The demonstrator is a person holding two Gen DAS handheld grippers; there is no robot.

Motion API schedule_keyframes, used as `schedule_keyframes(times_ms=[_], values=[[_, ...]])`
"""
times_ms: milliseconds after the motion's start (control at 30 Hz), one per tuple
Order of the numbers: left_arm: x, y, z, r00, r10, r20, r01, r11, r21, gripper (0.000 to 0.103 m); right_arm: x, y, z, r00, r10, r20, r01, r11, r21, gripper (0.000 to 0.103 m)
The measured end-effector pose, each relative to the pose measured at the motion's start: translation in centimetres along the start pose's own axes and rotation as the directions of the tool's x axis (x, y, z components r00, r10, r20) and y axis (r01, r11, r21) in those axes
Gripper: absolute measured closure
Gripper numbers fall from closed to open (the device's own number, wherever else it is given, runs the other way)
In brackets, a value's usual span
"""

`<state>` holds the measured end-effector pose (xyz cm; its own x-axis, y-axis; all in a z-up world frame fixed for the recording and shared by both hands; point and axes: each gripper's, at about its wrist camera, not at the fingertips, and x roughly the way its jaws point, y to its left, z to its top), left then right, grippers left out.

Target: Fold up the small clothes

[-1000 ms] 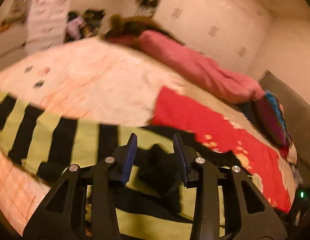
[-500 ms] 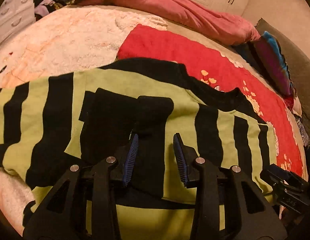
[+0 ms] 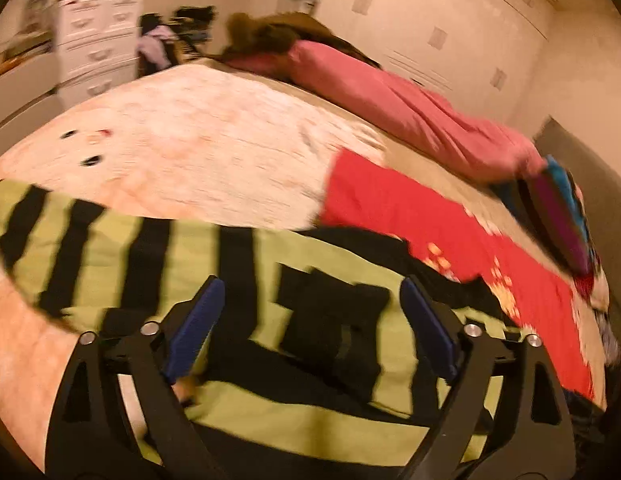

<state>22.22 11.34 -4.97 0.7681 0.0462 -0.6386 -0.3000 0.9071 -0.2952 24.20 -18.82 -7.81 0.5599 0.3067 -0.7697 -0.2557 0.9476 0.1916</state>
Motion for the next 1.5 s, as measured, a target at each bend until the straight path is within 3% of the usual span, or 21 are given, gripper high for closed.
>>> schedule_keyframes(times_ms=[100, 233, 533, 700, 867, 933, 1000, 1033, 1067, 1100, 1167, 1233, 1333, 1500], values=[[-1.4, 2.7, 0.6, 0.999, 0.038, 0.016, -0.038, 0.999, -0.038, 0.013, -0.4, 1.5, 0.7, 1.000, 0.019, 0.021, -0.019, 1.000, -0.017, 0.010], [-2.7, 6.8, 0.7, 0.996, 0.086, 0.005, -0.085, 0.991, -0.104, 0.012, -0.3, 3.5, 1.3, 0.998, 0.053, 0.034, -0.052, 0.998, -0.030, 0.008], [-5.4, 18.0, 0.6, 0.974, 0.228, 0.012, -0.215, 0.933, -0.287, 0.012, 1.1, 10.2, 1.3, 0.991, 0.133, -0.008, -0.133, 0.981, -0.144, 0.008], [-5.3, 24.2, 0.2, 0.958, 0.285, 0.006, -0.256, 0.871, -0.419, 0.012, 1.6, 12.5, 0.8, 0.988, 0.151, -0.029, -0.154, 0.971, -0.182, 0.008], [-2.8, 29.9, -0.7, 0.981, 0.189, 0.034, -0.127, 0.774, -0.620, 0.012, 1.6, 12.8, -0.1, 0.989, 0.144, -0.043, -0.150, 0.967, -0.205, 0.008], [-1.9, 30.9, -0.8, 0.980, 0.195, 0.034, -0.127, 0.754, -0.645, 0.013, 1.6, 12.5, -0.5, 0.990, 0.130, -0.045, -0.137, 0.969, -0.206, 0.008], [-1.6, 30.9, -0.1, 0.976, 0.212, 0.049, -0.132, 0.757, -0.641, 0.014, 1.7, 11.9, -0.8, 0.992, 0.117, -0.048, -0.124, 0.973, -0.197, 0.008], [-1.5, 30.9, 0.3, 0.975, 0.214, 0.068, -0.121, 0.756, -0.643, 0.021, 1.8, 11.5, -0.9, 0.993, 0.110, -0.052, -0.118, 0.975, -0.191, 0.008], [-1.6, 30.8, 0.5, 0.973, 0.217, 0.078, -0.117, 0.755, -0.645, 0.055, 1.9, 11.2, -1.0, 0.993, 0.102, -0.056, -0.111, 0.977, -0.185, 0.008], [-1.4, 30.6, 0.7, 0.971, 0.231, 0.069, -0.132, 0.750, -0.648, 0.081, 2.1, 10.7, -1.1, 0.994, 0.093, -0.061, -0.103, 0.979, -0.174, 0.008], [-1.0, 30.6, 1.0, 0.970, 0.237, 0.054, -0.146, 0.746, -0.650, 0.099, 2.2, 9.7, -1.1, 0.995, 0.078, -0.066, -0.088, 0.984, -0.152, 0.008], [-1.2, 30.3, 1.4, 0.973, 0.222, 0.061, -0.133, 0.760, -0.636, 0.102, 2.2, 8.9, -1.1, 0.995, 0.070, -0.066, -0.078, 0.988, -0.134, 0.008], [-3.0, 28.1, 2.1, 0.969, 0.215, 0.120, -0.108, 0.810, -0.576, 0.103, 2.1, 7.5, -1.0, 0.997, 0.049, -0.058, -0.055, 0.993, -0.105, 0.008], [-5.2, 21.9, 3.8, 0.973, 0.126, 0.193, -0.026, 0.892, -0.452, 0.103, 2.0, 4.8, -1.0, 0.998, 0.020, -0.066, -0.022, 0.999, -0.030, 0.008]])
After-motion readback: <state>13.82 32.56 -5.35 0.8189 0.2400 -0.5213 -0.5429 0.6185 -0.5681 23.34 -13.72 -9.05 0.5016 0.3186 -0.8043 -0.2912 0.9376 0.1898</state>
